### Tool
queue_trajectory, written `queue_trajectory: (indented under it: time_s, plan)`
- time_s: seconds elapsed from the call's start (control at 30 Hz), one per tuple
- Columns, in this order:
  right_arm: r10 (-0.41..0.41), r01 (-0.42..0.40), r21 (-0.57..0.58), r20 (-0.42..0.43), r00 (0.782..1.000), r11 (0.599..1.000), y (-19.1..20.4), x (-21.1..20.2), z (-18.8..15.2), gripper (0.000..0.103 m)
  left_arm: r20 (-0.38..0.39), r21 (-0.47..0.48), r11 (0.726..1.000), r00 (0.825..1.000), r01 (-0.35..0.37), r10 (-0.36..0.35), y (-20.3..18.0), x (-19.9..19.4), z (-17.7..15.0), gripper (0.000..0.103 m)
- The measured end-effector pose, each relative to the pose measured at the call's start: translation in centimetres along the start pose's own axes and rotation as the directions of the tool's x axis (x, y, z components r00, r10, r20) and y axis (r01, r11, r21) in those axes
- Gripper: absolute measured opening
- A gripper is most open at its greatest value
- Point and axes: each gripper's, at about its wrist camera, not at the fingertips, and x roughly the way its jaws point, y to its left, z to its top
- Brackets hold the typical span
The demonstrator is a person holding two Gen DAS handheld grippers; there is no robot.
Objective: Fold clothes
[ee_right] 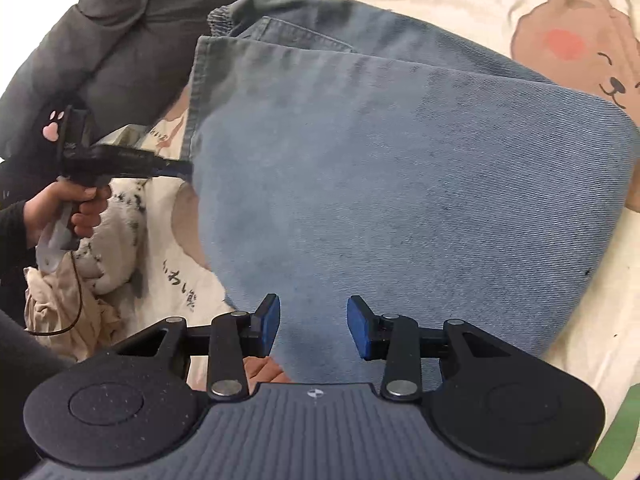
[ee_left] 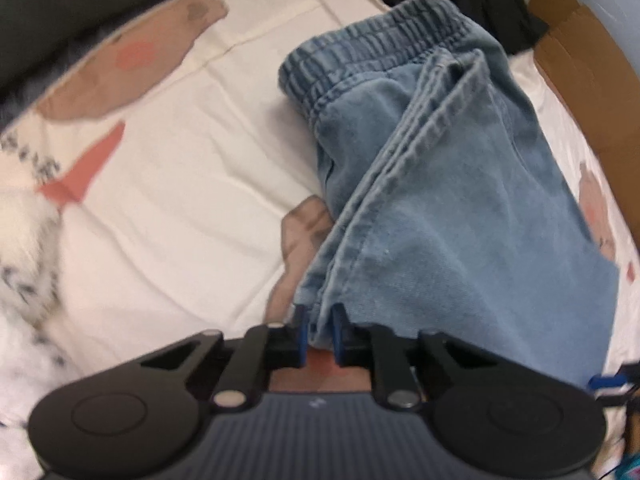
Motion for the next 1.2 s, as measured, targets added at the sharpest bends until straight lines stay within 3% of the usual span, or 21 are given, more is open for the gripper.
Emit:
queue_trajectory:
  time_s: [0.2,0.27,0.33,0.57,0.93,1.2]
  plan:
    - [-0.03,0.03,0.001,0.039,0.999,1.0,-0.3,-0.2,1.0,0.041,0.005,0.088,0.994,0.998,-0.058,0.058,-1.3,-0.3,0.9,0.013]
    - [-0.039,0.039,0.0,0.053,0.998,0.999,-0.6,-0.4,1.3,0.041,0.027,0.112,0.991,0.997,-0.077,0.074,-2.0,-0.8,1.4,0.019]
    - [-0.047,0.047,0.003,0.066,0.997,0.999,-1.0,-0.7,1.6,0.041,0.06,0.12,0.991,0.997,-0.062,0.055,-2.9,-1.6,2.3,0.033]
    - [-0.066,0.064,0.02,0.085,0.994,0.998,-1.7,-1.1,1.9,0.041,0.193,0.187,0.982,0.981,-0.028,-0.009,-6.2,-3.4,5.7,0.046]
    - [-0.066,0.064,0.022,0.089,0.994,0.998,-1.7,-1.0,2.1,0.041,0.254,0.27,0.963,0.963,0.019,-0.09,-7.6,-2.0,9.0,0.047]
    - [-0.072,0.07,0.022,0.079,0.994,0.997,-1.7,-0.7,1.9,0.041,0.201,0.329,0.942,0.97,0.065,-0.137,-7.3,0.1,11.8,0.051]
